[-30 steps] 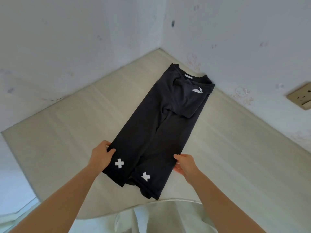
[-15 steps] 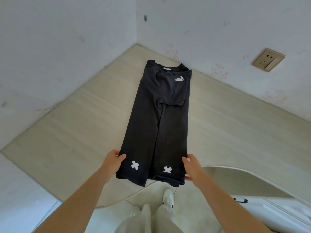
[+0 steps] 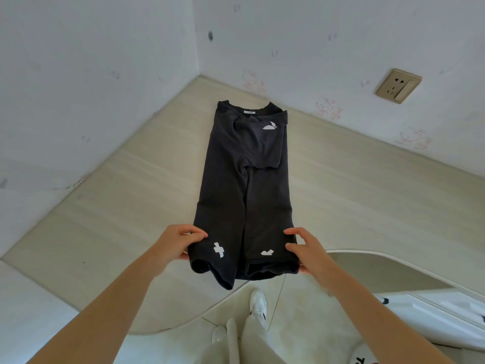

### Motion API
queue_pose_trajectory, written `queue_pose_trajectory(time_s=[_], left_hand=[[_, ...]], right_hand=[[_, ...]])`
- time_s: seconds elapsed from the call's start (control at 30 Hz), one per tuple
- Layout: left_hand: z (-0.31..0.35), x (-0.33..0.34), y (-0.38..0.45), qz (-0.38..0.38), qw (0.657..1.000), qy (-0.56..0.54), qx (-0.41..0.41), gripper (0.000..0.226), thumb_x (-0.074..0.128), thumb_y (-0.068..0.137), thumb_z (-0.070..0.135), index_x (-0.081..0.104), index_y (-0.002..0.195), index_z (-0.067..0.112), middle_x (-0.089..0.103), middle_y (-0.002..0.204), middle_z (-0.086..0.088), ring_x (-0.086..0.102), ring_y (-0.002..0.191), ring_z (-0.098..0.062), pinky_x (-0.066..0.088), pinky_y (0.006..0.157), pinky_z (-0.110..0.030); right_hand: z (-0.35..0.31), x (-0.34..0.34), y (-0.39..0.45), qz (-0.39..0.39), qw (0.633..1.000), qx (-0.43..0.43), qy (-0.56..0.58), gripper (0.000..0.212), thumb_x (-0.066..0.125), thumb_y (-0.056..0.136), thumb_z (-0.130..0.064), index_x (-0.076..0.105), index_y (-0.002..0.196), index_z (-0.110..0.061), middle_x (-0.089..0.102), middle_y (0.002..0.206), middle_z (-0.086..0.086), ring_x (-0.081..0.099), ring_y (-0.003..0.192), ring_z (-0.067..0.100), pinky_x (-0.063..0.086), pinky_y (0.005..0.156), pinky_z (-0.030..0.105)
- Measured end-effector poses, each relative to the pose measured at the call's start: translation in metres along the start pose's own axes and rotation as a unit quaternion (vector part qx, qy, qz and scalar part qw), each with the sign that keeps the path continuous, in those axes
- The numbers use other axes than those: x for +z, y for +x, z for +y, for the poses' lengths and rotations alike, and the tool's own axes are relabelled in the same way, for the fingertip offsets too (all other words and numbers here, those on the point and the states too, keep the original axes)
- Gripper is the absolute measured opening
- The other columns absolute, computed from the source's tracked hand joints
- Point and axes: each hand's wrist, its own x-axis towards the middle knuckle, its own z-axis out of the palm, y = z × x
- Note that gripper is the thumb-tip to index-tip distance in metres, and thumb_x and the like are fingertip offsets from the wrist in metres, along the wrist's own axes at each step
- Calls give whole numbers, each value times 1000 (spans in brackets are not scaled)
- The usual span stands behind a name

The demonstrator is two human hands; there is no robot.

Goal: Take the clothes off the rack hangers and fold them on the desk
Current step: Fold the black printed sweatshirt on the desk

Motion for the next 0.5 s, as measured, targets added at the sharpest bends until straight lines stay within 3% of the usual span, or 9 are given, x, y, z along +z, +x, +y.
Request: queue_pose_trajectory(time_s=[0.1, 0.23, 0.3, 0.4, 0.5], left_hand=[[24, -9, 11, -39, 999, -28, 3, 14, 68, 88, 15, 75, 91, 4, 73, 93, -16, 70, 84, -25, 57, 69, -30], [61, -16, 27, -61, 996, -63, 7, 22, 62, 92, 20, 72, 86, 1, 70, 78, -12, 68, 66, -19, 56, 61, -27], [82, -20, 40, -71, 994, -83, 10, 24, 59, 94, 20, 70, 84, 2, 68, 70, -9, 67, 63, -19, 56, 64, -31], [117, -23, 67, -49, 993, -109, 2, 24, 51, 97, 14, 65, 82, 2, 63, 64, -8, 63, 57, -17, 54, 72, -37], [162, -26, 104, -8, 985, -173, -3, 28, 44, 101, 15, 58, 78, 5, 58, 51, -6, 53, 43, -14, 49, 53, -25]], right_hand=[[-24, -10, 7, -23, 999, 4, 36, 23, 52, 90, 0, 70, 97, -12, 60, 81, 10, 56, 59, 18, 51, 51, 26], [-60, -22, 23, -31, 994, 8, 109, 10, 63, 82, 1, 71, 85, 3, 60, 78, 16, 61, 59, 23, 53, 53, 28], [-81, -29, 36, -32, 991, 15, 131, 10, 61, 82, 0, 70, 80, 4, 63, 74, 17, 64, 57, 24, 55, 55, 31], [-116, -42, 60, -53, 983, 29, 172, 25, 44, 94, -7, 57, 73, -4, 57, 56, 9, 61, 44, 17, 53, 47, 25], [-160, -55, 97, -38, 977, 31, 207, 24, 40, 96, -10, 61, 84, -6, 66, 58, 8, 63, 45, 17, 51, 42, 21]])
